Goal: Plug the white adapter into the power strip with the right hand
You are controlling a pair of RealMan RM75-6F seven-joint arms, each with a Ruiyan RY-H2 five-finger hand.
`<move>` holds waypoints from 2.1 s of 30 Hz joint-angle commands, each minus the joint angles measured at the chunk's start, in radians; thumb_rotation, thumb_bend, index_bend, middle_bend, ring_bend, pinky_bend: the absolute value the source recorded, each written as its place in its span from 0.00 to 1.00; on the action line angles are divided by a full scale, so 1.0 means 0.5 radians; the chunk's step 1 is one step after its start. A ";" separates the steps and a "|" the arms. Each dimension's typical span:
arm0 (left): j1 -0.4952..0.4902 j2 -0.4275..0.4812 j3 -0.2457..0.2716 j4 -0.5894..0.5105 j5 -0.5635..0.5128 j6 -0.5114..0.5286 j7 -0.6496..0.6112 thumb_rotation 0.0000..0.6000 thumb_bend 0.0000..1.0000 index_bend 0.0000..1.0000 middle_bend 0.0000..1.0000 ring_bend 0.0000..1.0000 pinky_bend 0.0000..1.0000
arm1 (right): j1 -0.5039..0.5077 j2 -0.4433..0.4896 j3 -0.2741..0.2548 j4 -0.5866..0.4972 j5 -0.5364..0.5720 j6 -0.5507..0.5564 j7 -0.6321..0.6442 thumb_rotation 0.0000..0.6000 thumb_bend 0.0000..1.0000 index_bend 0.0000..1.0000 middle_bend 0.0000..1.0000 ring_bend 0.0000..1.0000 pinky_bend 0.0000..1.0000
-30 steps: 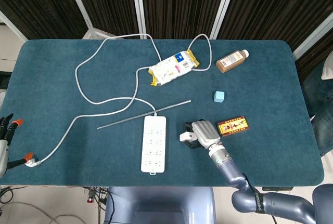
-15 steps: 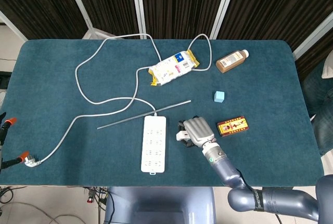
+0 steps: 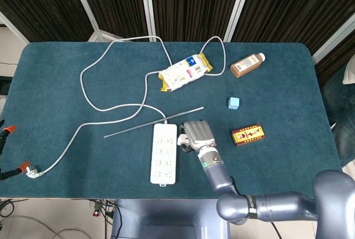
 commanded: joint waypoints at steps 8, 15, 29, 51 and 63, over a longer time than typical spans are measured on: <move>-0.003 0.002 -0.002 0.000 -0.006 -0.008 -0.001 1.00 0.09 0.17 0.00 0.00 0.00 | 0.127 -0.122 0.038 0.111 0.076 0.044 -0.001 1.00 0.49 0.58 0.52 0.53 0.33; -0.004 0.006 -0.001 -0.002 -0.007 -0.013 -0.005 1.00 0.09 0.17 0.00 0.00 0.00 | 0.182 -0.181 0.005 0.212 0.043 0.031 -0.004 1.00 0.49 0.58 0.52 0.53 0.36; -0.007 0.007 -0.004 0.000 -0.017 -0.023 -0.003 1.00 0.09 0.17 0.00 0.00 0.00 | 0.269 -0.176 -0.060 0.286 0.096 -0.068 -0.103 1.00 0.50 0.60 0.52 0.53 0.37; -0.010 0.003 -0.004 -0.002 -0.024 -0.027 0.012 1.00 0.09 0.18 0.00 0.00 0.00 | 0.349 -0.252 -0.052 0.438 0.145 -0.099 -0.081 1.00 0.50 0.60 0.52 0.53 0.37; -0.009 0.002 -0.010 -0.001 -0.032 -0.024 0.014 1.00 0.09 0.17 0.00 0.00 0.00 | 0.362 -0.269 -0.058 0.471 0.162 -0.124 -0.063 1.00 0.50 0.60 0.52 0.53 0.36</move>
